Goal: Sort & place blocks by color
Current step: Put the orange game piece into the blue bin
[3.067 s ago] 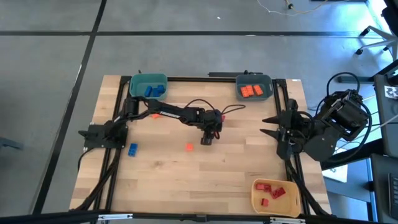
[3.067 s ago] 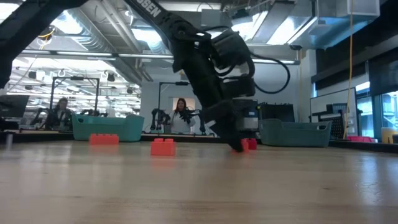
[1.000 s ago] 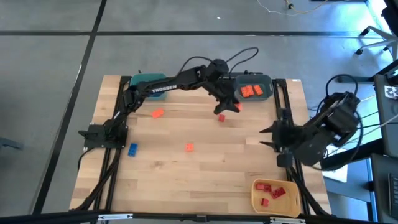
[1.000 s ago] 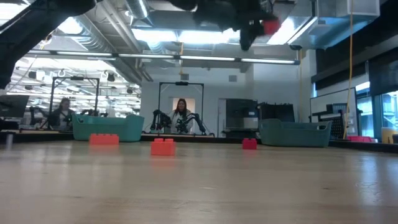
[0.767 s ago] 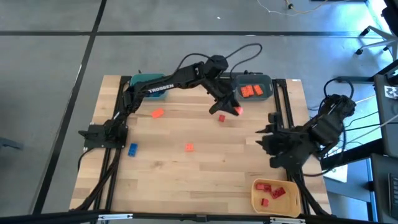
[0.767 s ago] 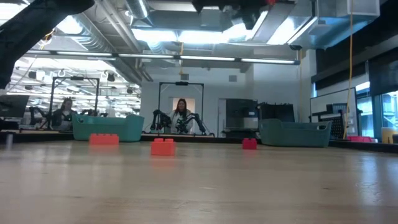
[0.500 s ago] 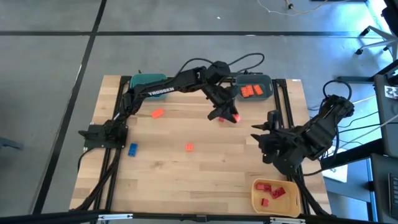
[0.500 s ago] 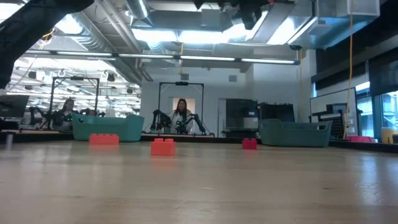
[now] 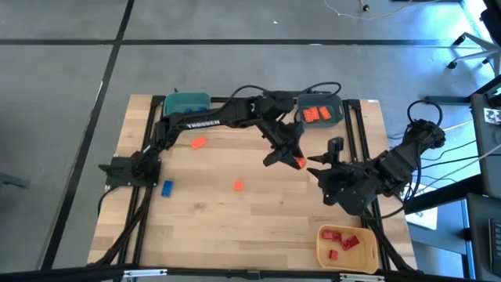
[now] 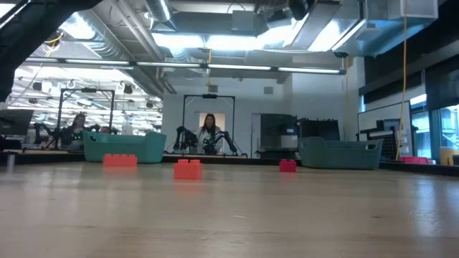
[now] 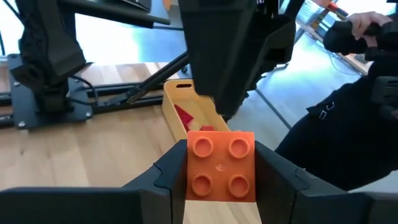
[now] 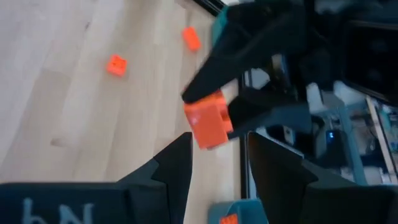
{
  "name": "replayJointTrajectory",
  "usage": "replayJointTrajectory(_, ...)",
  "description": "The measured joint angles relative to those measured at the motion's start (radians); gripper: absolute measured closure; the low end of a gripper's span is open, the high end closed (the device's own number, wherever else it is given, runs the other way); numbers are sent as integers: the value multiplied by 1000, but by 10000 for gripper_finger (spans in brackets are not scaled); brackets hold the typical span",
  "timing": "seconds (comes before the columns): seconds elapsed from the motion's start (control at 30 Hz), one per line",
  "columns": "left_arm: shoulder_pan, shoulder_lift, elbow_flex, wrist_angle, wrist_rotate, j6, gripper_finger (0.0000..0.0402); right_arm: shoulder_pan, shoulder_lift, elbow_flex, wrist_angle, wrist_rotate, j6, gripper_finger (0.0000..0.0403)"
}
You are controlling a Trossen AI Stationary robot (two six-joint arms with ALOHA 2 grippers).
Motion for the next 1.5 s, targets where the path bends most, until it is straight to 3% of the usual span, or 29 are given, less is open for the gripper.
replayJointTrajectory(0.23, -14, 0, 0, 1, -27, -1, 274, -20, 0, 0, 61, -90, -83, 244)
replayJointTrajectory(1.5, -54, 1, 0, 33, -25, -31, 274, -63, 1, -42, 160, -139, -246, 244)
